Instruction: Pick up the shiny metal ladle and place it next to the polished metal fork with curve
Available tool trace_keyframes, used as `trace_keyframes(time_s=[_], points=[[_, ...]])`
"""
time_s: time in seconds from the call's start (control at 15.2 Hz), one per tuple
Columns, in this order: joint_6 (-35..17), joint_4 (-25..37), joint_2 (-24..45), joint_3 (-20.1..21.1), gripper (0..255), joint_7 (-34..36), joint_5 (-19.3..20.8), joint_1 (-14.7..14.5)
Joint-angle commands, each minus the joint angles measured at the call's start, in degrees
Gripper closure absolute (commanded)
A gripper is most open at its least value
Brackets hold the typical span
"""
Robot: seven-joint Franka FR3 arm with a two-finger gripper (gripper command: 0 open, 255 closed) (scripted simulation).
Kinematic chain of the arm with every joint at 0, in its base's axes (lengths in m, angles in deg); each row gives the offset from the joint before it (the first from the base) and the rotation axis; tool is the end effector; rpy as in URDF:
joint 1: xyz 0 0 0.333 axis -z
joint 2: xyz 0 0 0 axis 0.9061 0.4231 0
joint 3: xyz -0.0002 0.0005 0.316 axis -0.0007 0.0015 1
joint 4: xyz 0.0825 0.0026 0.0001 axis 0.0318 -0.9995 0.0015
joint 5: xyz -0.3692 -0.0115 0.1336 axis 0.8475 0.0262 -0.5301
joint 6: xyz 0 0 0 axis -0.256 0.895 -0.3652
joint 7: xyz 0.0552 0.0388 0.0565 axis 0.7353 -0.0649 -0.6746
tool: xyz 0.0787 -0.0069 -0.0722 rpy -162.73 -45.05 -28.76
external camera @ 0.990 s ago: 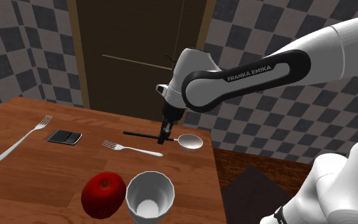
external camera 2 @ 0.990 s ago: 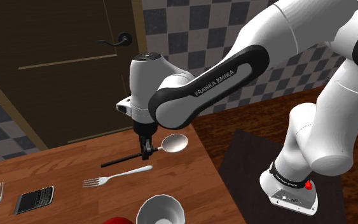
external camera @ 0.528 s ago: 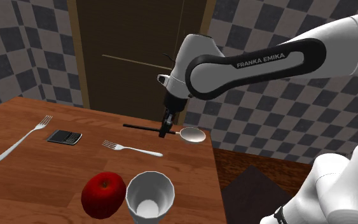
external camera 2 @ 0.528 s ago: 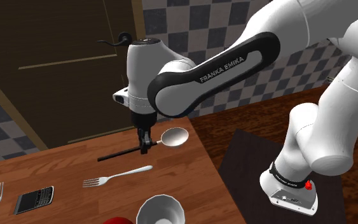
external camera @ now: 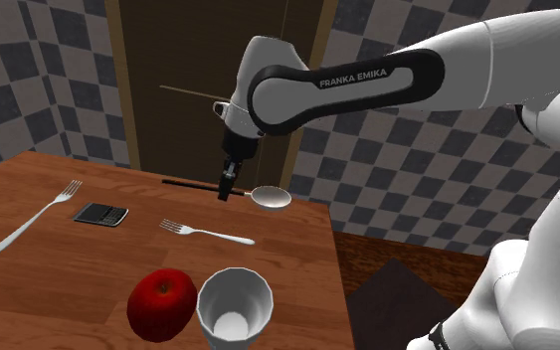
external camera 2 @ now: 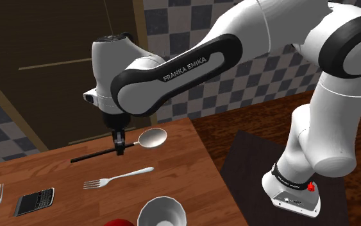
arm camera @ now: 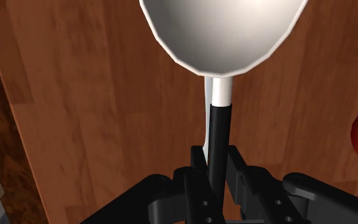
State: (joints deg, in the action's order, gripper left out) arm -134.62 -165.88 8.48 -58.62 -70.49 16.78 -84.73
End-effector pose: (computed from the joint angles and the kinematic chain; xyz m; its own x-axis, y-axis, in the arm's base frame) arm 0.5359 0.2877 0.4426 0.6681 0.7260 0.1630 0.7431 -0.6622 -0.0965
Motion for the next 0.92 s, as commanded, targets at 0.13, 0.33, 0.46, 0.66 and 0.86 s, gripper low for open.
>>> trace_keyframes(time_s=[0.13,0.33,0.46,0.66,0.86], points=[[3.3,13.0,9.6,0.0,255,1.9,1.9,-0.9],[7.1,24.6,17.3,-0.1,255,3.2,3.3,-1.9],[10.3,33.7,23.2,-0.3,255,4.0,4.1,-2.7],[17.6,52.2,34.3,-0.6,255,5.2,5.4,-4.3],[20.6,61.7,40.7,-0.9,255,5.5,5.8,-5.1]])
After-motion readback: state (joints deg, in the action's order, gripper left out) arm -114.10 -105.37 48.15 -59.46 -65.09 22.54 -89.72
